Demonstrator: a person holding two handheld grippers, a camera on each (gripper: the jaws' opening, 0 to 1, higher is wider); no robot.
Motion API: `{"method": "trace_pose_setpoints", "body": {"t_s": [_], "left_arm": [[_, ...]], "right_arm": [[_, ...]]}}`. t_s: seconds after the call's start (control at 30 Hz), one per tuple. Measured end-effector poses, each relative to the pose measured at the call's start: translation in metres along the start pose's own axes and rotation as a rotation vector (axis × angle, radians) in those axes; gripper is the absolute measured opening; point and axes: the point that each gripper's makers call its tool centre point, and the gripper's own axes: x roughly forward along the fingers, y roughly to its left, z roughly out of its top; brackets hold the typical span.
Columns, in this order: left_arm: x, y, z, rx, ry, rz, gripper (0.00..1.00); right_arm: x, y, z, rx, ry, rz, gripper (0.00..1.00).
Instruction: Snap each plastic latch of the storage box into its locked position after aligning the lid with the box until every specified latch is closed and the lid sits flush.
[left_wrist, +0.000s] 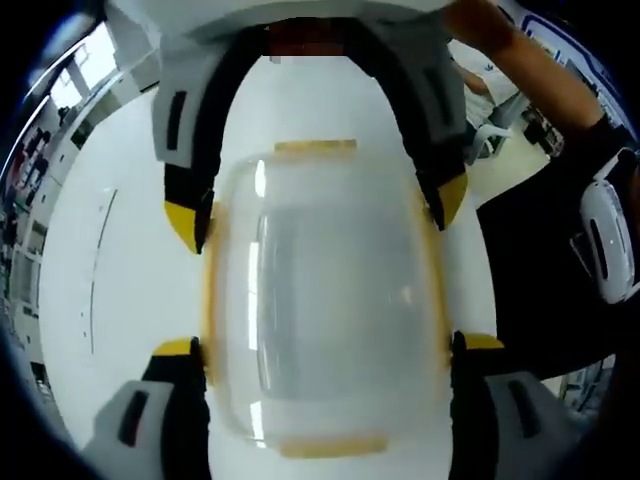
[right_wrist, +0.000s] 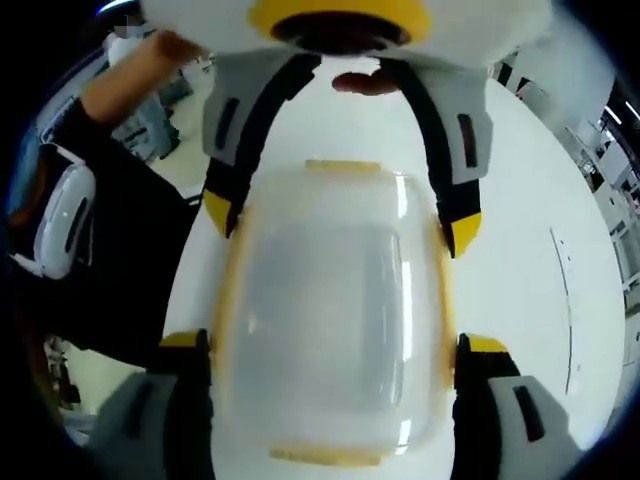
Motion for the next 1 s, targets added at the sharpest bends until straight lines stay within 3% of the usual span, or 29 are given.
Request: {"method": "trace_pose_setpoints", "body": {"t_s": [0.1,0.23,0.37,0.5,0.73,1.0], "left_arm": [[0.0006,0.0007,0.0009,-0.001,-0.011,-0.010,1.00],[0.0016,0.0026,0.0024,0.000,-0.015,-0.024,0.99],[0.0035,0.0017,0.0026,0.014,0.027,-0.043,0.99],[0.0019,0.0018,0.0038,0.009,0.028,-0.048,0.99],[0.0029,0.0020,0.0059,0.007,-0.003,-0.071,1.00],[0.0046,-0.0008,0.0048,0.000,-0.005,-0.018,1.00]], "right_arm": [[0.0012,-0.0019,0.0005,0.000,-0.025,0.025,1.00],[0.0022,-0.0072,0.0021,-0.002,-0.010,0.045,1.00],[0.0004,-0.0054,0.0028,-0.013,-0.033,0.057,1.00],[0.0001,-0.0044,0.0033,-0.011,-0.040,0.058,0.99],[-0.0012,-0.0067,0.0019,-0.011,-0.038,0.058,1.00],[-0.0022,-0.0097,0.0003,-0.005,-0.066,0.005,1.00]]}}
